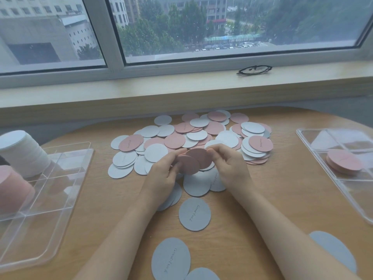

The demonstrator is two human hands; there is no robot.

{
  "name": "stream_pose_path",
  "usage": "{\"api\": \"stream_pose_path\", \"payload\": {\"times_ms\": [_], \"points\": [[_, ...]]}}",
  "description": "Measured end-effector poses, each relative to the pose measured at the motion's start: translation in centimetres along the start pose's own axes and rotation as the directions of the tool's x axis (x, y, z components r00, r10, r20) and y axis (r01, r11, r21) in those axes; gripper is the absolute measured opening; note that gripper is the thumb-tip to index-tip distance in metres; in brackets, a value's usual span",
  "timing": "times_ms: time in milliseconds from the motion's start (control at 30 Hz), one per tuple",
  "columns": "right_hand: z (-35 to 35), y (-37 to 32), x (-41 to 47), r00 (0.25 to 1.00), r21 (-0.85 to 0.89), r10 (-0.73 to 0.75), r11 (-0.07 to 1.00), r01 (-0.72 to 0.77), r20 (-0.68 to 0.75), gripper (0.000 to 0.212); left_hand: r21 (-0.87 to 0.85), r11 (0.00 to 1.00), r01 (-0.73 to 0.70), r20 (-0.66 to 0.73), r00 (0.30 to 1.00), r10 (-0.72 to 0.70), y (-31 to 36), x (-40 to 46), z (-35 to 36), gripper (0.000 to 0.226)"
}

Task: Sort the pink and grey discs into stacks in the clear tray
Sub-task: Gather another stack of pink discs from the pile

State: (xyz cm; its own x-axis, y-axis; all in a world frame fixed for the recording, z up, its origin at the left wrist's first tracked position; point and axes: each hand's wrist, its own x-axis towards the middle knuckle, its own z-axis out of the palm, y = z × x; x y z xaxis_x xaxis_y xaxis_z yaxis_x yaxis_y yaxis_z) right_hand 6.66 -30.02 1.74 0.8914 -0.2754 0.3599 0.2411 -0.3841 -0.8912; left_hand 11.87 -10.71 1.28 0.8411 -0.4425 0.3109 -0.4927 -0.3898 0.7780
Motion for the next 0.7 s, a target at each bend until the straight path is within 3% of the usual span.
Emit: {"api": "stream_pose_path", "payload": {"times_ms": [200,333,433,567,700], "points": [[1.1,0.0,-0.5,0.979,-0.094,0.004,0.995,0.015,0.202,0.020,-0.007,1.000,-0.006,0.004,1.000,0.006,0.0,-0.2,0.0,0.031],[1.2,-0.2,-0.5,0.952,-0.212,-0.011,0.974,0.079,0.305,0.046,0.002,0.999,0.033,-0.066,0.997,-0.033,-0.3,-0.1,0.0,0.022],[0.9,0.2,-0.2,0.957,-0.267,0.001,0.960,0.080,0.290,0.055,-0.008,0.998,0.069,-0.118,0.991,-0.070,-0.3,-0.2,0.0,0.020],[0.5,1.2,0.4,0.985,-0.531,-0.047,0.837,0.131,0.168,0.035,-0.004,0.996,0.088,-0.115,0.989,-0.087,-0.3,-0.2,0.1,0.019],[0.4,1.9,0.9,0.973,-0.717,0.011,0.678,0.161,0.229,0.045,-0.003,0.996,0.092,-0.108,0.990,-0.091,-0.2,-0.2,0.0,0.017]]}}
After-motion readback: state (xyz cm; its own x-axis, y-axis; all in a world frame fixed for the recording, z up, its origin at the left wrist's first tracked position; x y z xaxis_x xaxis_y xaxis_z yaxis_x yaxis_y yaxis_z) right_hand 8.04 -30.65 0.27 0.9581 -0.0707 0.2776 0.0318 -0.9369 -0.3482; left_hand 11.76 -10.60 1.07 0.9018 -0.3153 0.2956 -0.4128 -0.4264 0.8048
